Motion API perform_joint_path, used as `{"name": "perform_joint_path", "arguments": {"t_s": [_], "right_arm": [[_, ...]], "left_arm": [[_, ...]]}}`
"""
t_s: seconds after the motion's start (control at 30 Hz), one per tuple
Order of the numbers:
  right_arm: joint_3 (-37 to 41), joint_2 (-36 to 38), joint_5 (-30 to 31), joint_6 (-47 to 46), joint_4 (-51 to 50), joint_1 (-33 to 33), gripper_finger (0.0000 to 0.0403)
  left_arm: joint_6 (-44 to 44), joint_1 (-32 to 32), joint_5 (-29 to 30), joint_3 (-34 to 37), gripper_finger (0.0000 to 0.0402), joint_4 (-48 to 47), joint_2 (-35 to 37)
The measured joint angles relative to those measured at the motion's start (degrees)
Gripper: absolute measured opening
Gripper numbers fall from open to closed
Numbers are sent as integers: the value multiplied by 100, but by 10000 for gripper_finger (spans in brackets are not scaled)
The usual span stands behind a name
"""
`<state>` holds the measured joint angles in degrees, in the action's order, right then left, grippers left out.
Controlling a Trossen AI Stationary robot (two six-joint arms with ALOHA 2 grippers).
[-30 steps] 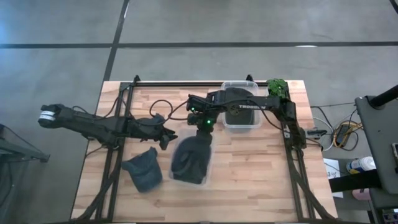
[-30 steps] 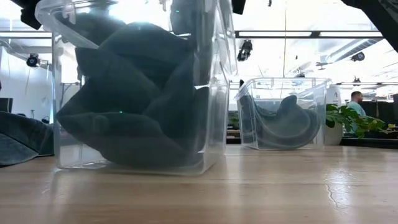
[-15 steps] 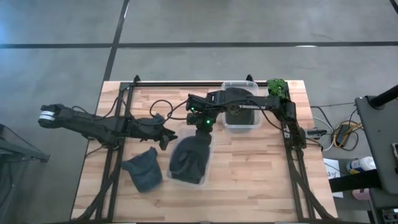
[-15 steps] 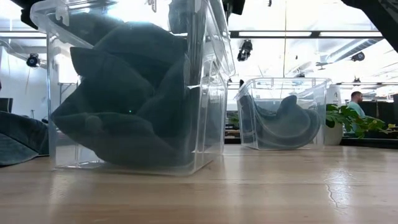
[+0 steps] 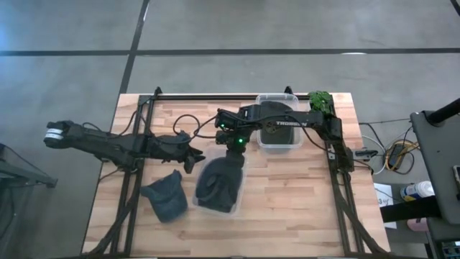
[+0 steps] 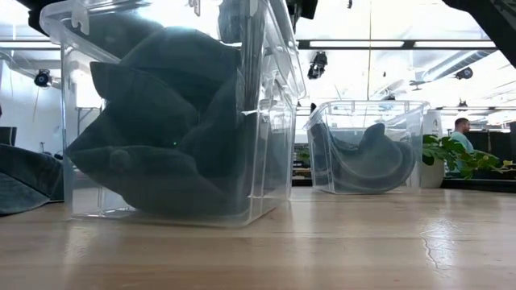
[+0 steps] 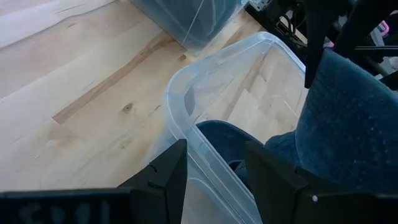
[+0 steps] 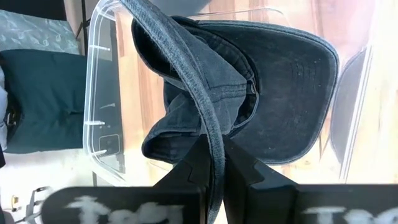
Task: Pick & Place hat
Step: Put the right blue cap into the left transparent bin
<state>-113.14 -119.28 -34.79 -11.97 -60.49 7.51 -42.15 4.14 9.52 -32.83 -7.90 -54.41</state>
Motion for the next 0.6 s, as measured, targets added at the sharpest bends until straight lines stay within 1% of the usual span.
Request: {"name": "perform_joint_path", "arguments": {"t_s": [0.6], "right_arm": [[0,0,-13,0,0,0,13]], "left_arm": [[-12,0,-69,-17,153,18,26]]}}
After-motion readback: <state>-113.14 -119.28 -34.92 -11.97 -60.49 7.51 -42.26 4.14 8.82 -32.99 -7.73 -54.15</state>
